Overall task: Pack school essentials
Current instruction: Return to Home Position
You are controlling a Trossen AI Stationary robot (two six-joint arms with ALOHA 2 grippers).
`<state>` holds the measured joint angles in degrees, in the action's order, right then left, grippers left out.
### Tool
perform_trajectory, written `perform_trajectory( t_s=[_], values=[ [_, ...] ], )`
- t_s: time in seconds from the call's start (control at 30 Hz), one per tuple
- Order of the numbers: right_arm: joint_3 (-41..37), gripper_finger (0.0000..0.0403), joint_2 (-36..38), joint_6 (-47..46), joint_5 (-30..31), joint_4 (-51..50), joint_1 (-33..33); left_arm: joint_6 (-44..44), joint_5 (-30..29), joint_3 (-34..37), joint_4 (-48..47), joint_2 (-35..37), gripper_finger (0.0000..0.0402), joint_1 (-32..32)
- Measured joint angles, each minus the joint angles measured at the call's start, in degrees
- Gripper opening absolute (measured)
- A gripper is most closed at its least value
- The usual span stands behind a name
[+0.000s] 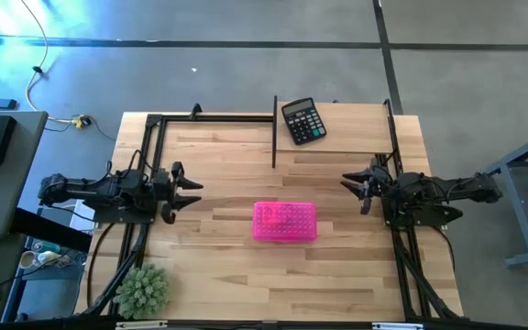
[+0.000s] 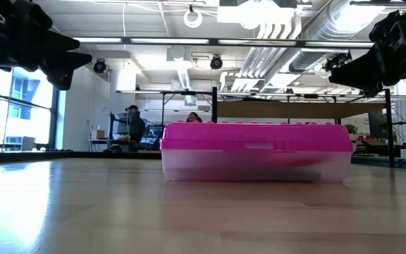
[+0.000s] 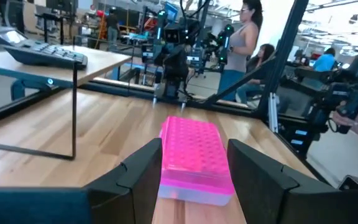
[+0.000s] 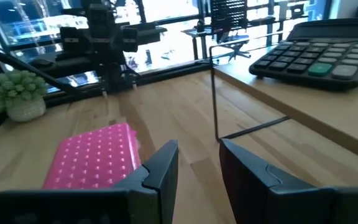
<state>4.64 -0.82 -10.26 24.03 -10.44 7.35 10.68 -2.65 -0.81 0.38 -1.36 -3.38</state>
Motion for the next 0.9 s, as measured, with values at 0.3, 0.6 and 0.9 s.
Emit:
perform_trajectory(
  t_s=[0.3,0.6,0.9],
  values=[
    [0.00,0.0108,-0.33,-1.72,0.43,-0.04,0.00,-1.81,0.02,0.01,0.09,-1.39,0.0172,0.00],
    [0.00,0.0108,-0.33,-1.71,0.35,-0.04,0.00,-1.88,0.04,0.01,0.14,-1.39,0.0172,0.00],
    [0.00,0.0108,-0.33,-1.71,0.31,-0.07,0.00,-1.88,0.04,0.01,0.14,-1.39,0.0172,0.00]
  ],
)
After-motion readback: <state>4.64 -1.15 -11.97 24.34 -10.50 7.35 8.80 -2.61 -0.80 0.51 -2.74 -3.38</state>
